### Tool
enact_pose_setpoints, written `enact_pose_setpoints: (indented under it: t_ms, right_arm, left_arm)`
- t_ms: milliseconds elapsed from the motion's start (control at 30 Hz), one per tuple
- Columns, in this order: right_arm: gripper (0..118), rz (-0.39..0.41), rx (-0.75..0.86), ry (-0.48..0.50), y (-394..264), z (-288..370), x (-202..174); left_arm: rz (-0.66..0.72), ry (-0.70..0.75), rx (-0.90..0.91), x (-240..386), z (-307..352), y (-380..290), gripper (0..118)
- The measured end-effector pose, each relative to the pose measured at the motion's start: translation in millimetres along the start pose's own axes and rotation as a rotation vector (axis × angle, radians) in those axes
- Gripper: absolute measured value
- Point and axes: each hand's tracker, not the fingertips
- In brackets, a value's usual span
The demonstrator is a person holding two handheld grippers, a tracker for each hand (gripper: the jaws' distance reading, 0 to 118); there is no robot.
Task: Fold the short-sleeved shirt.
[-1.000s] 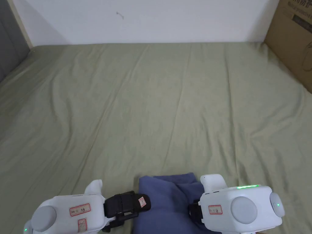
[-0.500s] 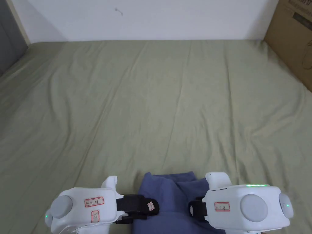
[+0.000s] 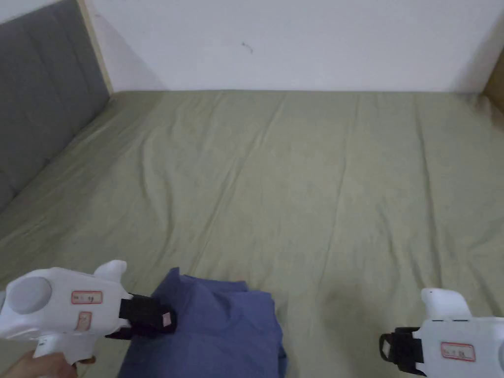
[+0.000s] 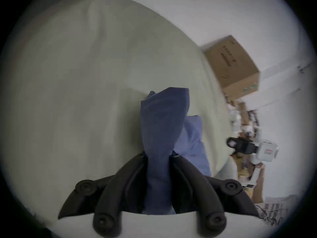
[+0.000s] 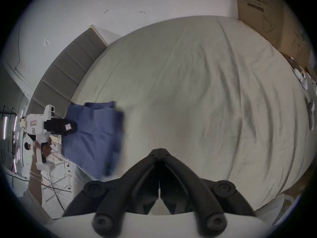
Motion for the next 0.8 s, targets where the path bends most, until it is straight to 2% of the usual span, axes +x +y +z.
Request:
enact_pose_setpoints:
  t_ms: [100,200,300,333,367,400,433,467,633,667,700,733,767,800]
  right_arm:
    - [0,0.004,-0.015,-0.031,-1,-6,-1]
    - [0,0.017,-0.045,-0.052,-2,-15,-2]
    - [0,-0.014,-0.06,-0.036,-2,-24,0]
    - [0,-0.022,-0.064,-0.034,-2,-27,0]
    - [0,-0.021,-0.068,-0.035,-2,-29,0]
    - [0,-0.015,-0.076,-0.04,-1,-30,-1]
    - [0,-0.006,-0.081,-0.048,-2,-30,-3]
    - [0,0.002,-0.084,-0.053,-2,-30,-3]
    - [0,-0.008,-0.08,-0.041,-3,-27,1]
    - [0,-0.011,-0.077,-0.042,-4,-25,0]
    - [0,-0.011,-0.073,-0.041,-5,-22,-2]
    - [0,-0.012,-0.067,-0.037,-6,-20,-2]
    - [0,-0.016,-0.061,-0.032,-7,-18,-1]
    - [0,-0.021,-0.056,-0.028,-8,-16,0]
  left_arm:
    - [-0.016,0.238,0.009,-34,37,23,16]
    - [-0.108,0.555,-0.034,-57,61,46,16]
    - [-0.208,0.843,-0.076,-73,66,62,17]
    - [-0.229,0.927,-0.081,-78,66,67,27]
    - [-0.223,0.957,-0.072,-86,64,71,44]
    - [-0.223,0.994,-0.072,-91,65,74,65]
    - [-0.174,0.995,-0.049,-94,67,76,92]
    - [-0.132,0.981,-0.028,-95,69,77,103]
    - [0.028,0.778,0.123,-81,91,73,104]
    - [0.052,0.72,0.142,-75,94,70,103]
    - [0.067,0.651,0.16,-67,96,66,95]
    - [0.076,0.571,0.171,-58,97,62,62]
    - [0.076,0.489,0.197,-49,94,55,16]
    - [0.073,0.46,0.224,-34,91,49,0]
